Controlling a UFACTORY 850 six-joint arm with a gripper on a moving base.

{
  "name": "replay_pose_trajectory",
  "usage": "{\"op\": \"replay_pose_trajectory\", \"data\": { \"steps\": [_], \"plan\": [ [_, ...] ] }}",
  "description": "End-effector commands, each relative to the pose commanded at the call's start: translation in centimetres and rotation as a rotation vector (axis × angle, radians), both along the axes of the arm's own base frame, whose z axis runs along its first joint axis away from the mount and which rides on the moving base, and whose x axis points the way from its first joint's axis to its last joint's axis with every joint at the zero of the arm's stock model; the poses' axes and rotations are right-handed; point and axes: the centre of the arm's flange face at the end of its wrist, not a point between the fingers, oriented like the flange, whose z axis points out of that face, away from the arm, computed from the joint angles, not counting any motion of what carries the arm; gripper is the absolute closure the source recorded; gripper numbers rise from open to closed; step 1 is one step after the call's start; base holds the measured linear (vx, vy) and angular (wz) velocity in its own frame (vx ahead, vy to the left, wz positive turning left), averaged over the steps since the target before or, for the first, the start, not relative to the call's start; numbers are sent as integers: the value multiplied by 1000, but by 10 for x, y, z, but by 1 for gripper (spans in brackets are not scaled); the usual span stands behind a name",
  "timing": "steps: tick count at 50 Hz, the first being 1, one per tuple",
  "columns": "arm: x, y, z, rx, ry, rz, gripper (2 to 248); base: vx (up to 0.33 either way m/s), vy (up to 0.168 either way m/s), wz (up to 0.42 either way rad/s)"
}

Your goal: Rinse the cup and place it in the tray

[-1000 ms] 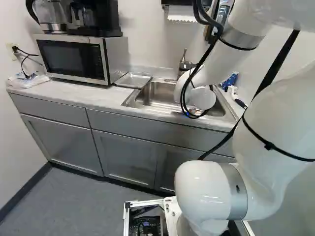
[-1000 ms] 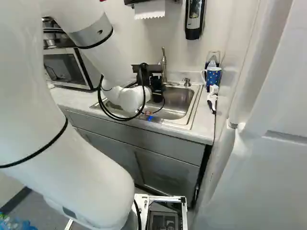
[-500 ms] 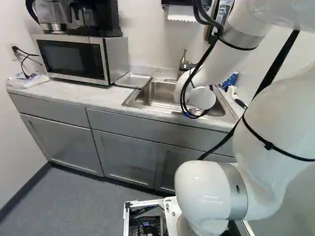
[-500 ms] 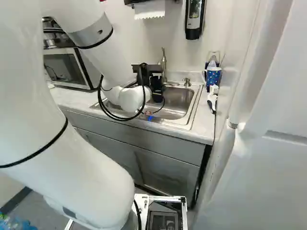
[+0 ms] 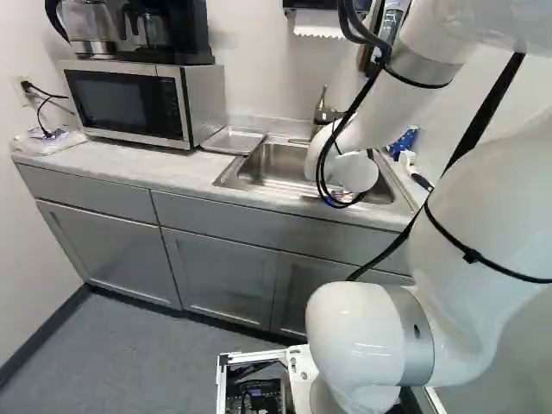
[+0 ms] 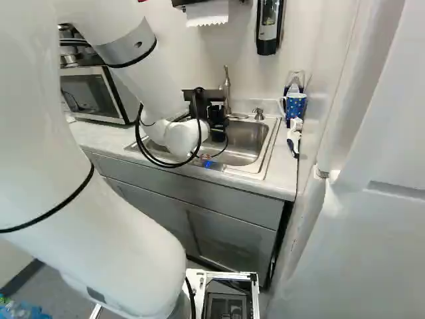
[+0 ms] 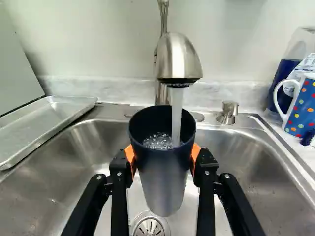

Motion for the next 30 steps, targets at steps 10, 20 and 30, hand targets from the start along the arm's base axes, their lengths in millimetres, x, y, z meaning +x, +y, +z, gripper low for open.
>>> {"op": "replay_pose_trajectory", "data": {
  "steps": [10, 20, 30],
  "plan": [
    [0, 0, 0, 0, 0, 0, 126, 0, 0, 0],
    [0, 0, 0, 0, 0, 0, 126, 0, 0, 0],
    [0, 0, 0, 0, 0, 0, 126, 0, 0, 0]
  ]
}}
